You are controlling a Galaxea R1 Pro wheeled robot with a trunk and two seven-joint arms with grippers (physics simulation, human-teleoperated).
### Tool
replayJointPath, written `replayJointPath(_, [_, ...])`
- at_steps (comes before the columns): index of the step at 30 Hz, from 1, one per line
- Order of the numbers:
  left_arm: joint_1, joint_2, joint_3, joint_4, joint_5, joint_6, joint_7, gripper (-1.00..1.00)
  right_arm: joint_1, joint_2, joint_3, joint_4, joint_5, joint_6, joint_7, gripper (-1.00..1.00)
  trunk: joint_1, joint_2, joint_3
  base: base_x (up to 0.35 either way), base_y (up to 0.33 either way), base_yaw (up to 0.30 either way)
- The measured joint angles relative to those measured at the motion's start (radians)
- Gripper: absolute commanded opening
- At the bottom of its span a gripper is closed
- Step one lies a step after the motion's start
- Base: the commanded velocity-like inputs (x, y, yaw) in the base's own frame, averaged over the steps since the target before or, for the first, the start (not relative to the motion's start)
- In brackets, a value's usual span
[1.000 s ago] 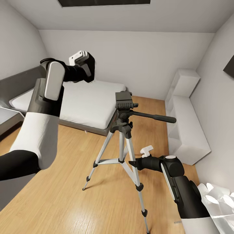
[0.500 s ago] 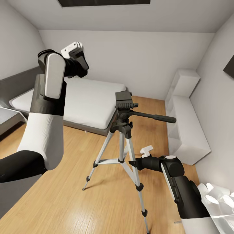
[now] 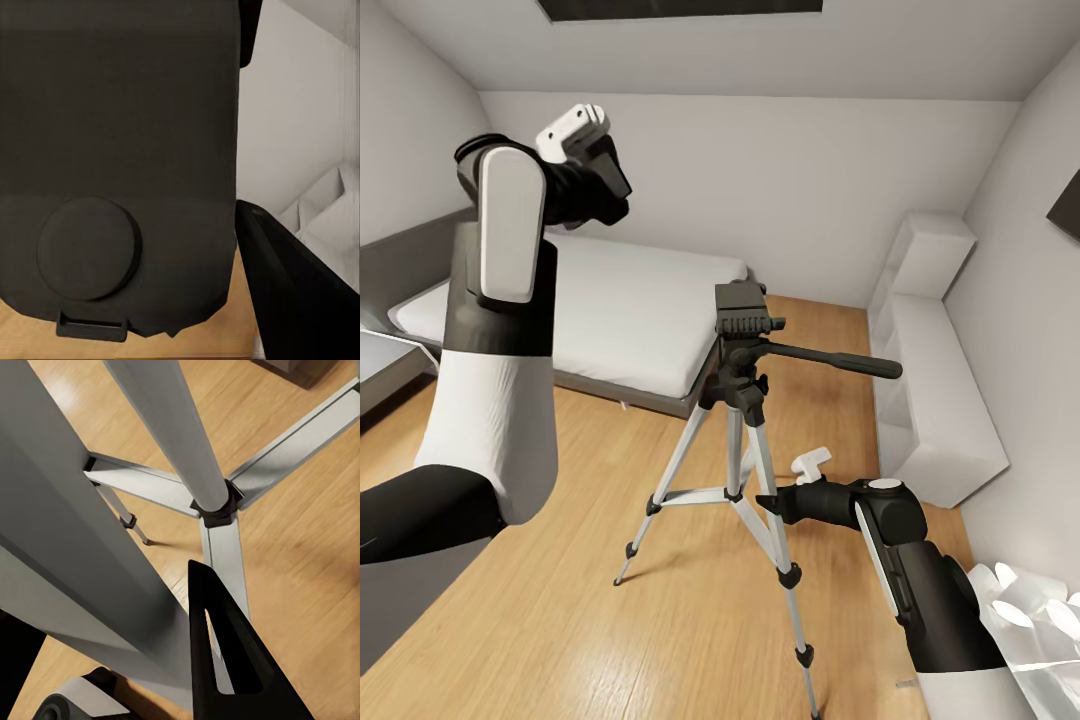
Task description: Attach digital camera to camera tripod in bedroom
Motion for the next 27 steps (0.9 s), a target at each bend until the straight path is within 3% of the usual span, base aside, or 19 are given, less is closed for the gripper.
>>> replayJointPath(2, [0.002, 0.001, 0.001, -0.001, 0.034, -0.002, -0.004, -1.00, 0.000, 0.000, 0.000, 0.000, 0.000, 0.000, 0.000, -1.00, 0.000, 0.000, 0.000, 0.000, 0.000, 0.000])
replayJointPath(3, [0.004, 0.002, 0.000, -0.003, 0.079, -0.006, -0.012, -1.00, 0.000, 0.000, 0.000, 0.000, 0.000, 0.000, 0.000, -1.00, 0.000, 0.000, 0.000, 0.000, 0.000, 0.000])
replayJointPath(7, [0.007, 0.005, -0.005, -0.005, 0.148, -0.005, -0.054, -1.00, 0.000, 0.000, 0.000, 0.000, 0.000, 0.000, 0.000, -1.00, 0.000, 0.000, 0.000, 0.000, 0.000, 0.000])
replayJointPath(8, [0.008, 0.006, -0.006, -0.006, 0.176, -0.007, -0.090, -1.00, 0.000, 0.000, 0.000, 0.000, 0.000, 0.000, 0.000, -1.00, 0.000, 0.000, 0.000, 0.000, 0.000, 0.000])
replayJointPath(11, [0.008, 0.008, -0.007, -0.006, 0.189, -0.003, -0.167, -1.00, 0.000, 0.000, 0.000, 0.000, -0.001, 0.000, 0.000, -1.00, 0.000, 0.000, 0.000, 0.000, 0.000, 0.000])
replayJointPath(12, [0.008, 0.011, -0.008, -0.006, 0.204, -0.005, -0.233, -1.00, 0.000, 0.000, 0.000, 0.000, -0.001, 0.001, -0.001, -1.00, 0.000, 0.000, 0.000, 0.000, 0.000, 0.000])
replayJointPath(14, [0.009, 0.015, -0.008, -0.005, 0.200, -0.004, -0.311, -1.00, 0.000, 0.000, 0.000, 0.000, -0.001, 0.001, -0.001, -1.00, 0.000, 0.000, 0.000, 0.000, 0.000, 0.000])
replayJointPath(15, [0.009, 0.020, -0.009, -0.003, 0.211, -0.007, -0.392, -1.00, 0.000, 0.000, 0.000, 0.000, -0.002, 0.002, -0.002, -1.00, 0.000, 0.000, 0.000, 0.000, 0.000, 0.000])
replayJointPath(18, [0.009, 0.028, -0.009, 0.002, 0.201, -0.006, -0.513, -1.00, 0.000, 0.000, 0.000, 0.000, -0.002, 0.002, -0.002, -1.00, 0.000, 0.000, 0.000, 0.000, 0.000, 0.000])
replayJointPath(19, [0.009, 0.034, -0.009, 0.005, 0.203, -0.007, -0.581, -1.00, 0.000, 0.000, 0.000, 0.000, -0.002, 0.002, -0.002, -1.00, 0.000, 0.000, 0.000, 0.000, 0.000, 0.000])
replayJointPath(23, [0.009, 0.055, -0.008, 0.020, 0.179, -0.007, -0.690, -1.00, 0.000, 0.000, 0.000, 0.000, 0.000, 0.001, -0.001, -1.00, 0.000, 0.000, 0.000, 0.000, 0.000, 0.000])
replayJointPath(27, [0.009, 0.068, -0.008, 0.025, 0.173, -0.008, -0.722, -1.00, 0.000, 0.001, 0.000, 0.000, 0.000, 0.001, -0.001, -1.00, 0.000, 0.000, 0.000, 0.000, 0.000, 0.000])
